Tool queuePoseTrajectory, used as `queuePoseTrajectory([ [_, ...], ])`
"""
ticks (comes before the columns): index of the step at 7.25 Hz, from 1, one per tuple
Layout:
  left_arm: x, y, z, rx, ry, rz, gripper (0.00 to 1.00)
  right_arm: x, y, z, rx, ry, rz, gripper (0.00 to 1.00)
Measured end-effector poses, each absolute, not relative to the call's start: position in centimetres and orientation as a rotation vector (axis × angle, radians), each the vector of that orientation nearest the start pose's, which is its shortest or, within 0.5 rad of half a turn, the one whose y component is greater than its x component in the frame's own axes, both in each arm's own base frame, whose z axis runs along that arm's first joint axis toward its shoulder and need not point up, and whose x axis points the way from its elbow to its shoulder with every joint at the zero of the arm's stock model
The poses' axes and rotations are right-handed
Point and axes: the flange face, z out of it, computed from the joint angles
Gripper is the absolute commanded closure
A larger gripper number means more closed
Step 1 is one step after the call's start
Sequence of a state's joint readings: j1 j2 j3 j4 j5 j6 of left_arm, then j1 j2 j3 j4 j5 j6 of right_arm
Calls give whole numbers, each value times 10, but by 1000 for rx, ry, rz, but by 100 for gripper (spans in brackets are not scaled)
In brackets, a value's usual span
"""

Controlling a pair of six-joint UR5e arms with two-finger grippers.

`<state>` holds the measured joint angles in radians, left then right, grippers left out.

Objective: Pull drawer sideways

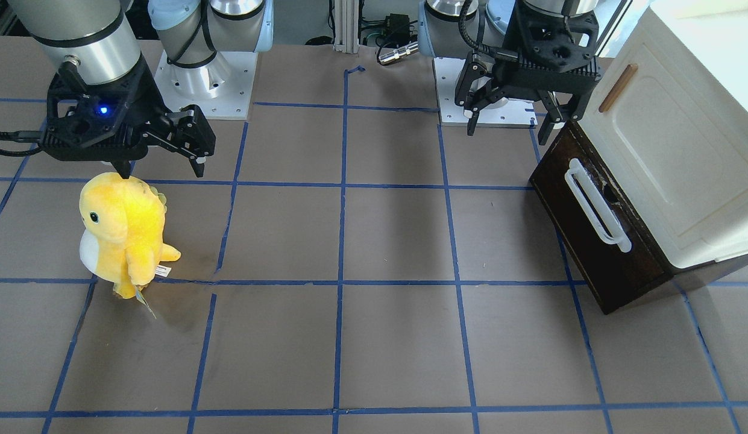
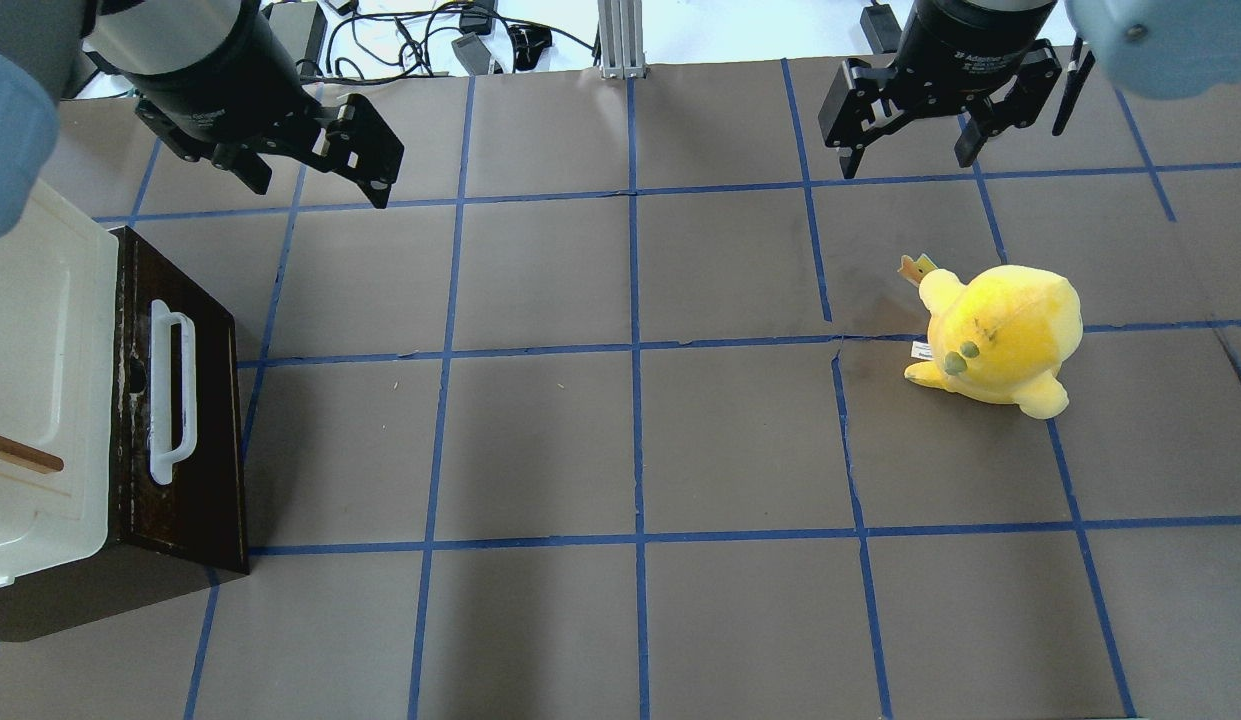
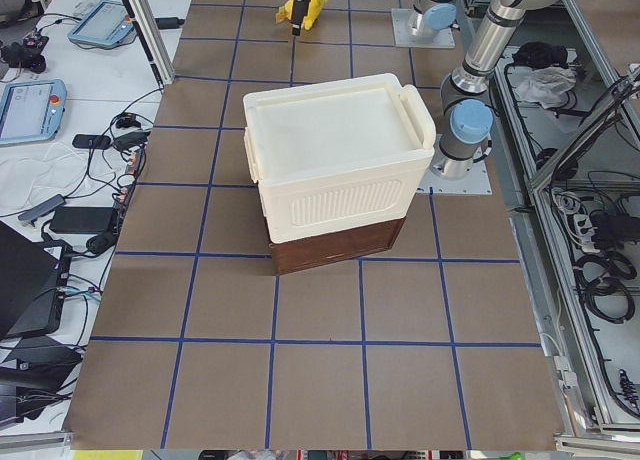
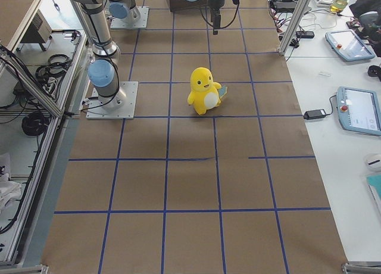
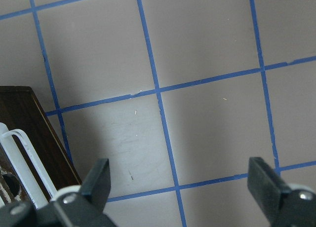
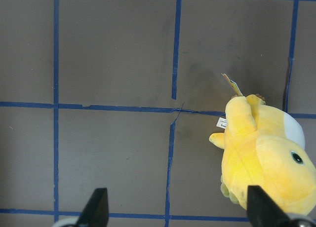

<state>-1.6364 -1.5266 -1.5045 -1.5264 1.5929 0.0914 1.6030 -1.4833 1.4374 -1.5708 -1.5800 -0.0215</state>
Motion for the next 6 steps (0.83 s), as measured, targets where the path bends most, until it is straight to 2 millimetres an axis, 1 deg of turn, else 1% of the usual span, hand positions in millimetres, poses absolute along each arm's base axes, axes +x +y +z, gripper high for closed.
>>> queuePoseTrajectory([
  [3, -162, -477, 548, 196, 3100, -243, 0, 149, -529, 509, -84, 3149, -73, 0],
  [5, -163, -479, 549, 119, 3108, -251, 0, 149, -529, 509, -84, 3149, -73, 0],
  [6, -166, -481, 544, 83, 3114, -236, 0, 149, -529, 509, -84, 3149, -73, 0],
])
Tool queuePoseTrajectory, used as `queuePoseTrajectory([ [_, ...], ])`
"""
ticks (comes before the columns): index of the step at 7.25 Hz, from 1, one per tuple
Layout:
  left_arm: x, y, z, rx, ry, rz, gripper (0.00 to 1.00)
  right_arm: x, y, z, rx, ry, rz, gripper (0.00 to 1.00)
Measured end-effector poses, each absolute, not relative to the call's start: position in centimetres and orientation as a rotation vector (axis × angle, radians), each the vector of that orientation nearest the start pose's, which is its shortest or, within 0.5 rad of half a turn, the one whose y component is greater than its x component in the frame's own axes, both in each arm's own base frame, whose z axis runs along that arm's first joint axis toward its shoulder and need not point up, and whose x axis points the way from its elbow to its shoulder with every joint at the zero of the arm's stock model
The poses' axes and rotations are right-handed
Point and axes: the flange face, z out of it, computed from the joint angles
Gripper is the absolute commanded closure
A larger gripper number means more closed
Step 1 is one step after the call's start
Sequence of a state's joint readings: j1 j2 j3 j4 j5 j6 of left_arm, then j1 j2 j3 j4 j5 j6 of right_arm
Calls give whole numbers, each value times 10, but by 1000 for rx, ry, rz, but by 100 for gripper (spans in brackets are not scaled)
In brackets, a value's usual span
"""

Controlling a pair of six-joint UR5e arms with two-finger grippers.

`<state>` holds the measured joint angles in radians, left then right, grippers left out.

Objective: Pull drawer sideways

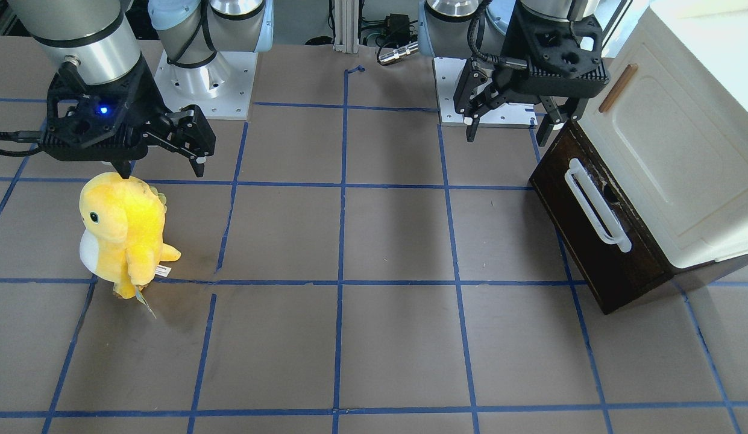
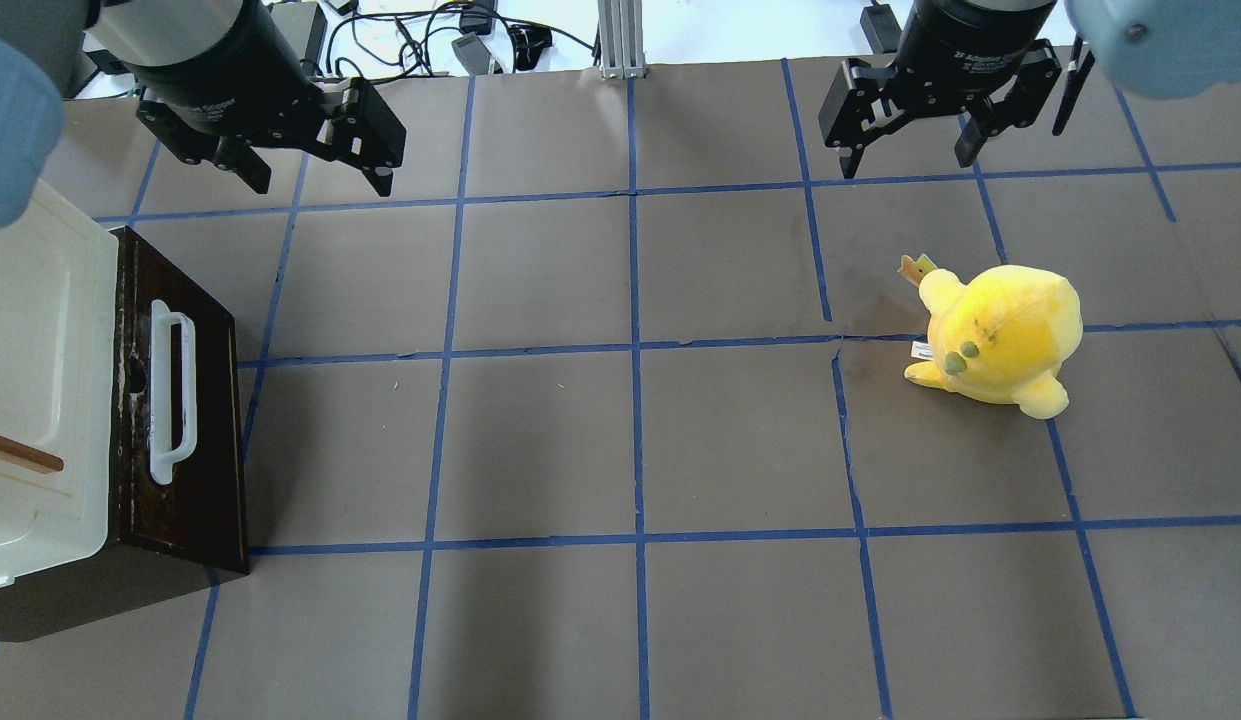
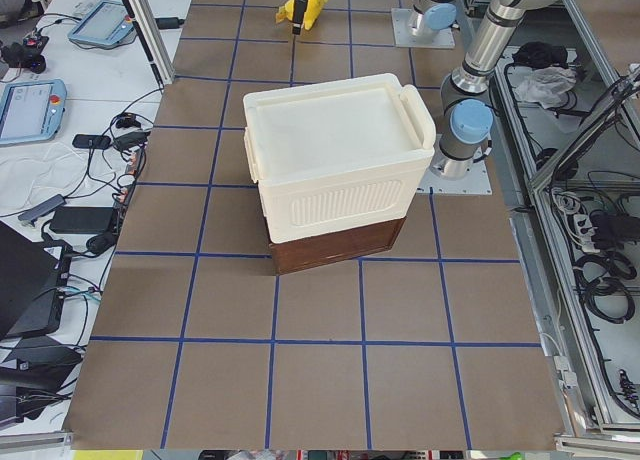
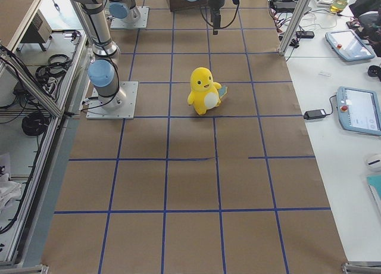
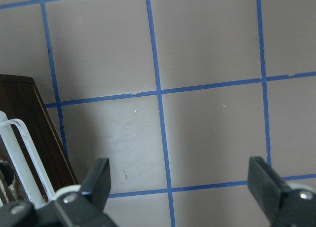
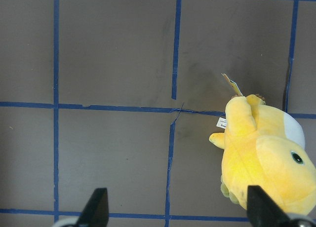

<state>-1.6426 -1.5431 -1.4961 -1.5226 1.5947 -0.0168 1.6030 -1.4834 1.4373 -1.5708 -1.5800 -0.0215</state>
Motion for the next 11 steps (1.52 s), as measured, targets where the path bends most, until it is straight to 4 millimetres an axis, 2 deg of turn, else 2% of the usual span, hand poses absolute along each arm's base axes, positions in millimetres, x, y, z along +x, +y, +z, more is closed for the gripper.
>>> queuePoseTrajectory([
  [1, -172, -482, 535, 64, 3115, -210, 0, 149, -529, 509, -84, 3149, -72, 0],
  [2, -183, -481, 517, 40, 3110, -159, 0, 149, -529, 509, -84, 3149, -72, 0],
  [4, -204, -476, 468, 1, 3023, -98, 0, 149, -529, 509, -84, 3149, -72, 0],
  [6, -212, -467, 416, -51, 2840, -57, 0, 149, -529, 509, -84, 3149, -72, 0],
  [8, -199, -459, 364, -70, 2612, 3, 0, 149, -529, 509, -84, 3149, -72, 0],
  [11, -176, -475, 314, 14, 2293, 49, 0, 149, -529, 509, -84, 3149, -72, 0],
])
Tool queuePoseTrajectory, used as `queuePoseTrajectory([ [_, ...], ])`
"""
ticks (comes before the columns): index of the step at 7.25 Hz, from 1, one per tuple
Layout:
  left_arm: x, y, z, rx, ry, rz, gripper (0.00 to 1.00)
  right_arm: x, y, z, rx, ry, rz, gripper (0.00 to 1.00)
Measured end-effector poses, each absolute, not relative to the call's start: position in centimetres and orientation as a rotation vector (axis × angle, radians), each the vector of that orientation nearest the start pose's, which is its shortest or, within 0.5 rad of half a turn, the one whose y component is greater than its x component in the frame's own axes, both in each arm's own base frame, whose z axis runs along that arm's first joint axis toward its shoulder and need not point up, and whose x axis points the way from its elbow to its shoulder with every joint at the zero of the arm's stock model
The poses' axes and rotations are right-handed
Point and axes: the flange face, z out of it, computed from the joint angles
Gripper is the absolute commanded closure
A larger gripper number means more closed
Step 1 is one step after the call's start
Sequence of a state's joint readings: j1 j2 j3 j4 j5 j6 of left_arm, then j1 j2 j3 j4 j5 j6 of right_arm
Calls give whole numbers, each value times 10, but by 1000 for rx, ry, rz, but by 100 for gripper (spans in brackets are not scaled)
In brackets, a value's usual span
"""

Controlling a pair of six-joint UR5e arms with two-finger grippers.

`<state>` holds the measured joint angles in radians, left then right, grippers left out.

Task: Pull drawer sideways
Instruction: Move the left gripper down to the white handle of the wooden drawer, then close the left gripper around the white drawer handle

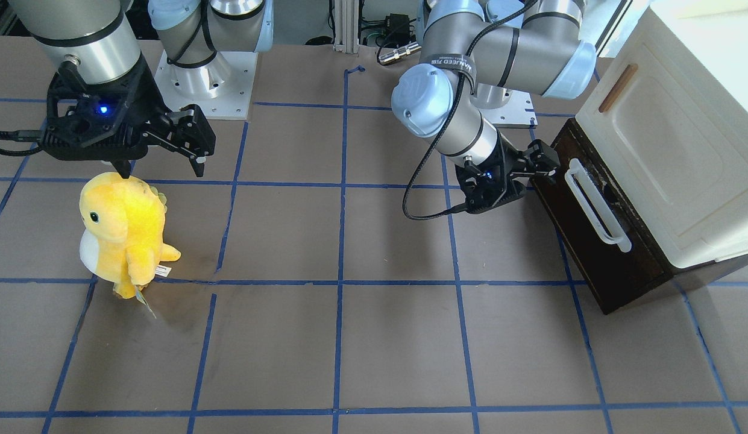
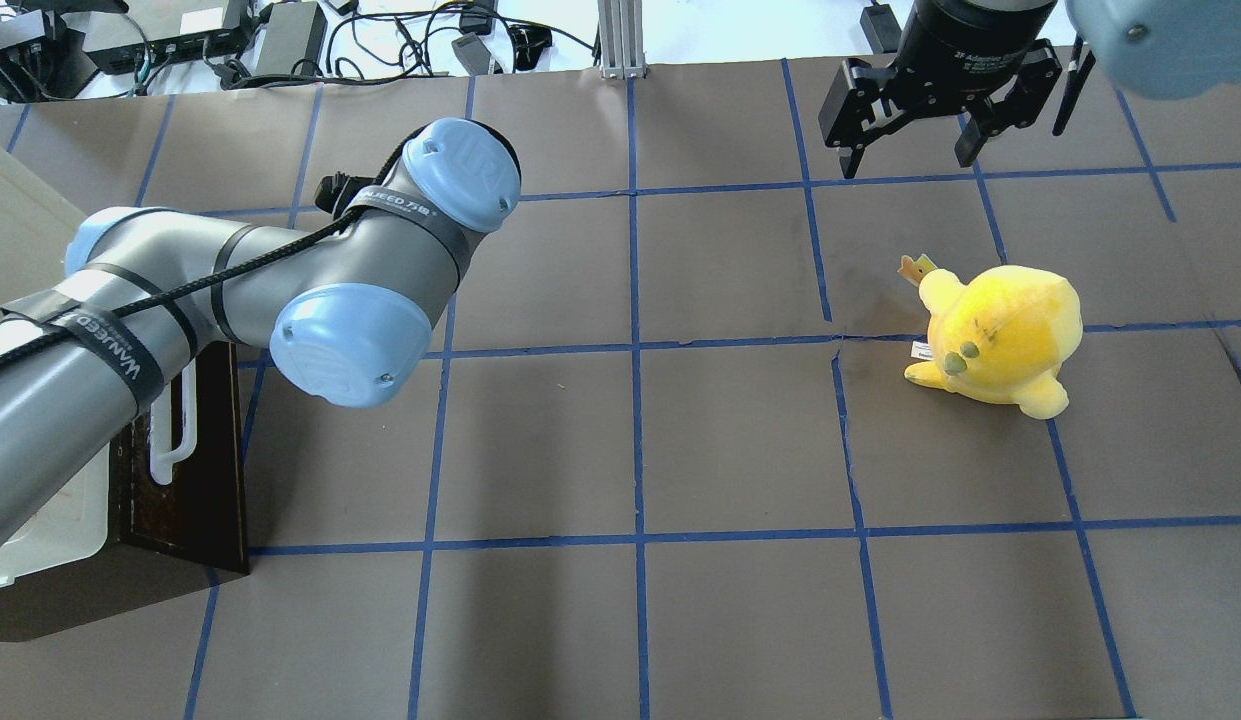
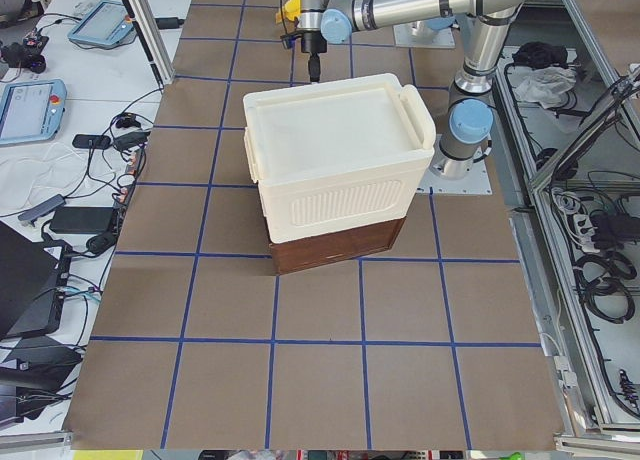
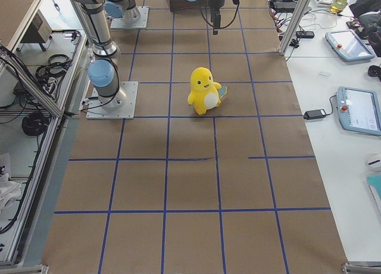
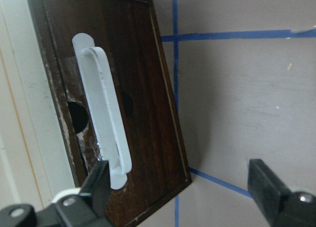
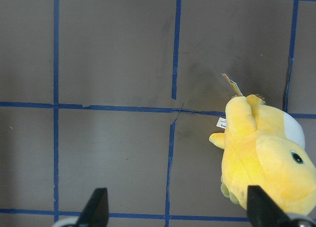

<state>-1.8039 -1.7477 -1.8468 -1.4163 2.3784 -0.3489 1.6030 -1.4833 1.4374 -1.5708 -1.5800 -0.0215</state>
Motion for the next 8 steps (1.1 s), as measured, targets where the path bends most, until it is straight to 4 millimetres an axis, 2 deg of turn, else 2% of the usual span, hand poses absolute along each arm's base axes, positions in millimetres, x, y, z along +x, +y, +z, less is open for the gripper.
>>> queuePoseTrajectory([
  [2, -155, -485, 282, 56, 2164, 116, 0, 149, -529, 509, -84, 3149, -72, 0],
  [4, -128, -480, 252, 111, 2015, 176, 0, 149, -529, 509, -84, 3149, -72, 0],
  [7, -112, -487, 231, 159, 1896, 201, 2, 149, -529, 509, -84, 3149, -72, 0],
  [8, -106, -489, 226, 161, 1880, 211, 10, 149, -529, 509, -84, 3149, -72, 0],
])
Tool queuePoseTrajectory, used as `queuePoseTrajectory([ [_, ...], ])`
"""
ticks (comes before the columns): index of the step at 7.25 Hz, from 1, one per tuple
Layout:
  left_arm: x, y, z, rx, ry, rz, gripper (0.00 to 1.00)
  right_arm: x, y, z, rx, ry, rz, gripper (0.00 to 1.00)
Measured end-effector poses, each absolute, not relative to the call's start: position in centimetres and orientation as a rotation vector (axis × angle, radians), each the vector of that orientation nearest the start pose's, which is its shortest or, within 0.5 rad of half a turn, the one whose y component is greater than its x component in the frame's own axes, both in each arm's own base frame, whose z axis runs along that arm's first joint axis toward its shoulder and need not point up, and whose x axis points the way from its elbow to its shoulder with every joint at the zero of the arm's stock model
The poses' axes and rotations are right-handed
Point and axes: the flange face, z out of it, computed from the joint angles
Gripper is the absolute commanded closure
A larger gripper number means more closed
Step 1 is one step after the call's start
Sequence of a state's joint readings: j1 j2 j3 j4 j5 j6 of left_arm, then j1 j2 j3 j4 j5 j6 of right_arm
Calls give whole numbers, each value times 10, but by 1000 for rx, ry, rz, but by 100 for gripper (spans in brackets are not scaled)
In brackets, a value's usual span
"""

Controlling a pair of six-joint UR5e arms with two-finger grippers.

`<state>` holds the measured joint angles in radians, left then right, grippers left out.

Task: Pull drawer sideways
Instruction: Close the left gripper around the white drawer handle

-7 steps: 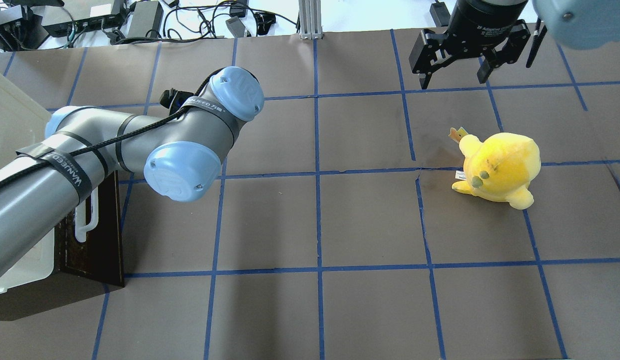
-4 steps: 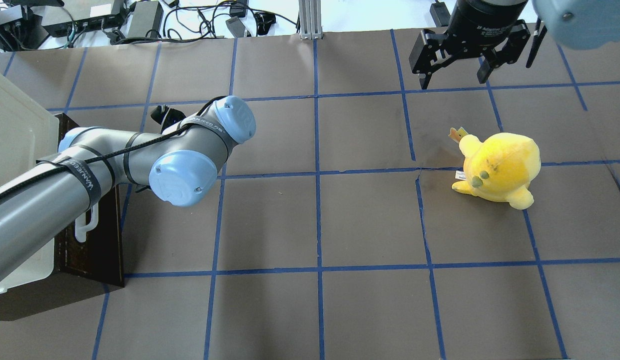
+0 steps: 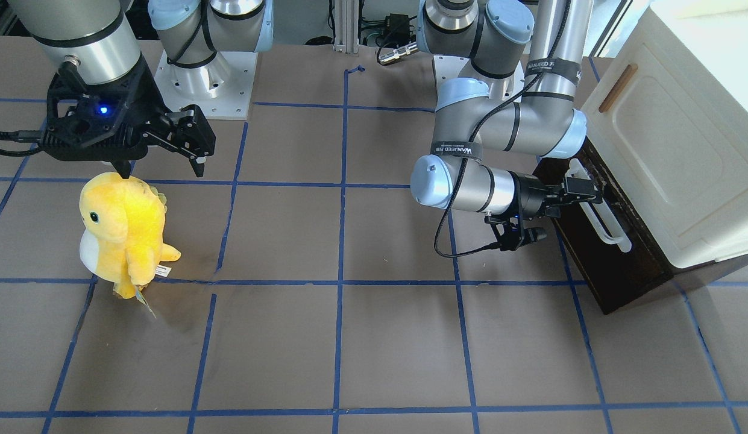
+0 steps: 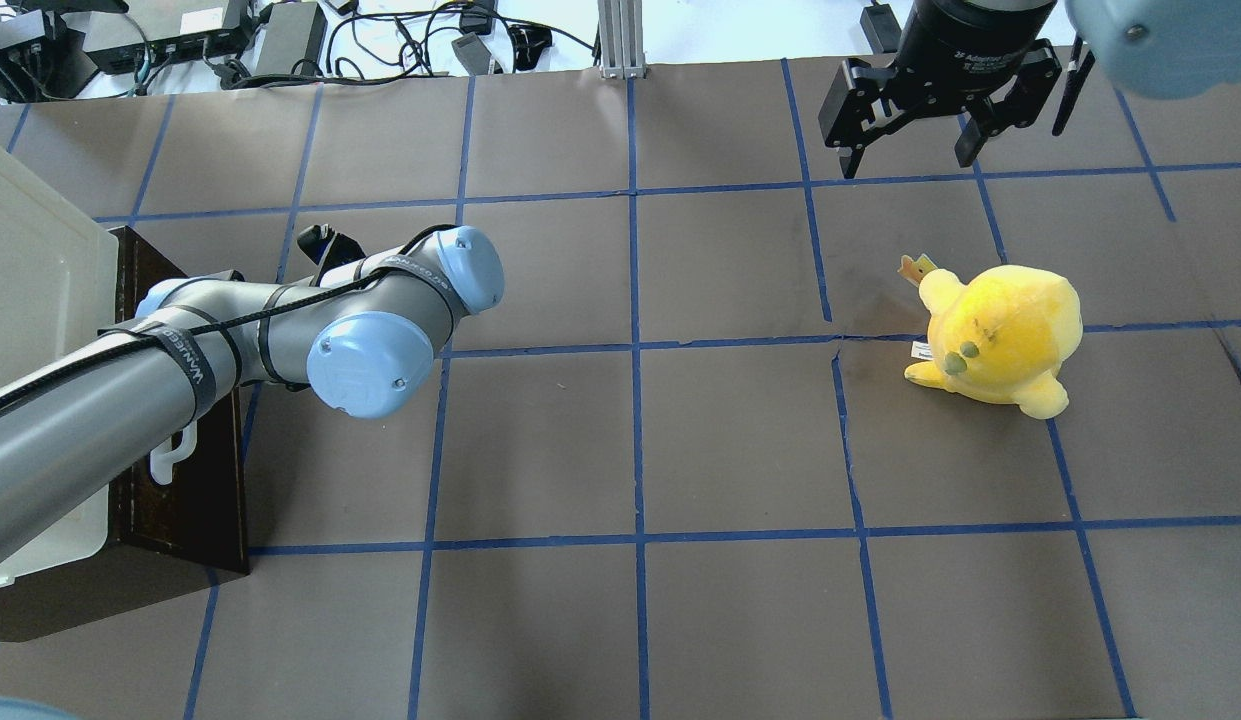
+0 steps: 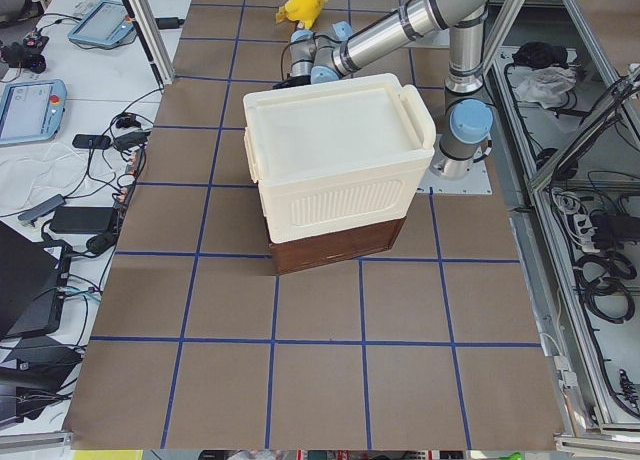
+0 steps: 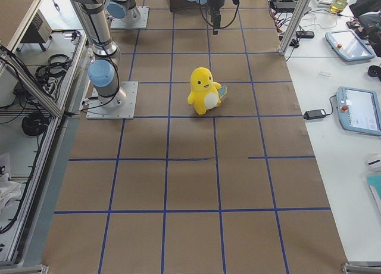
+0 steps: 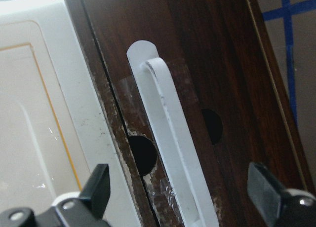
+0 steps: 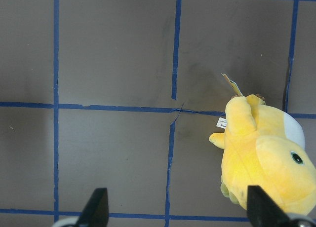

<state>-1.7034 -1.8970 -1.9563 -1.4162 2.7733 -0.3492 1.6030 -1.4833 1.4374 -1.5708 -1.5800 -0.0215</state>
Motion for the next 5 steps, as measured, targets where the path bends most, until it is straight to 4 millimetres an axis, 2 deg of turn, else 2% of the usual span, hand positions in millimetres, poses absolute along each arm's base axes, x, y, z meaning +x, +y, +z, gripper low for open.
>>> queuePoseTrajectory([
  [5, -78, -497, 209, 147, 1847, 269, 11, 149, -529, 509, -84, 3149, -73, 0],
])
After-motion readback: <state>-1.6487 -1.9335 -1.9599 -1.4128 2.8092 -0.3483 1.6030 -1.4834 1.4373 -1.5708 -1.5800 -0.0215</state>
